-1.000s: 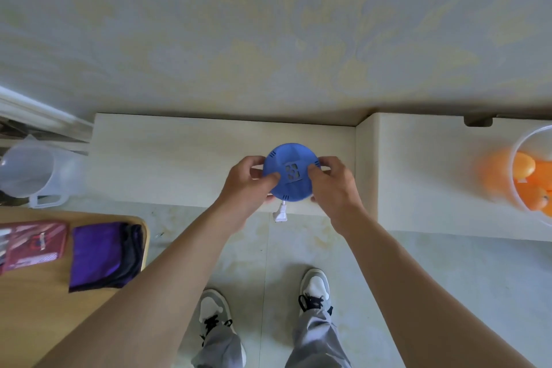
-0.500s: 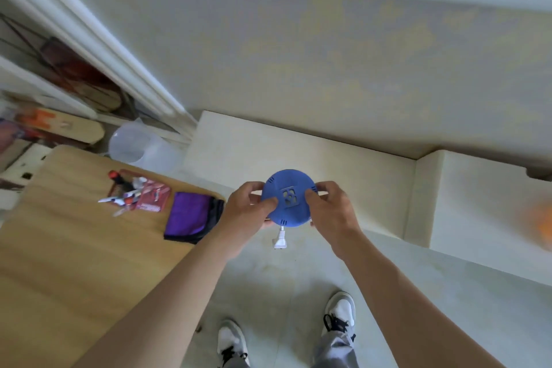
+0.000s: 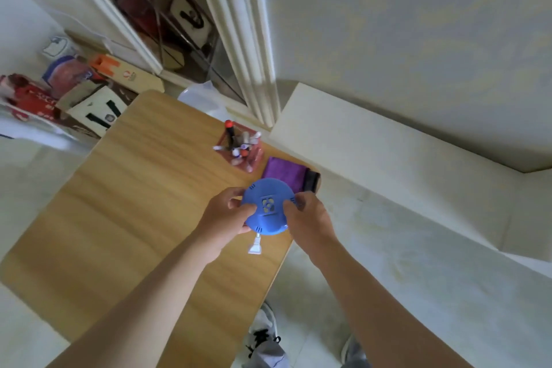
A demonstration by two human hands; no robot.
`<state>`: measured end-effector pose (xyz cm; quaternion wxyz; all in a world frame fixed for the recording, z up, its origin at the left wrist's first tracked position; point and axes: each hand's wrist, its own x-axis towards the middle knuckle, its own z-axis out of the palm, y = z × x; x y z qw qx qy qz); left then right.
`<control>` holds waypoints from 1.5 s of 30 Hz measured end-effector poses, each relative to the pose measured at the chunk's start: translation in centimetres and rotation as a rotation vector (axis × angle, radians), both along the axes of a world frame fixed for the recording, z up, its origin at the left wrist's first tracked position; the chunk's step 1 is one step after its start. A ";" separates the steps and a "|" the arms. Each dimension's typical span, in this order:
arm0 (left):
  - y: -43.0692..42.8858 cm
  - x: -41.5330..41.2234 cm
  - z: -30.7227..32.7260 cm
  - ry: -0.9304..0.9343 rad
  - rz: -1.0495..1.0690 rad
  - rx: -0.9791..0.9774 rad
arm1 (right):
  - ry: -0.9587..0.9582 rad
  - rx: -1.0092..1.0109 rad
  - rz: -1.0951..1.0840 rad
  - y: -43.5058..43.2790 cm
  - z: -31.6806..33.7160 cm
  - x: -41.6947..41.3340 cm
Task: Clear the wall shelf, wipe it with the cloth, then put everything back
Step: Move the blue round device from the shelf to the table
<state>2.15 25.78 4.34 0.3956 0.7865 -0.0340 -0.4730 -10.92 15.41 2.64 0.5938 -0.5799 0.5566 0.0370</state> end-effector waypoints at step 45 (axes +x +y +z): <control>4.3 10.4 -4.8 -0.288 -0.163 0.107 | 0.015 0.196 0.036 4.7 -2.6 9.7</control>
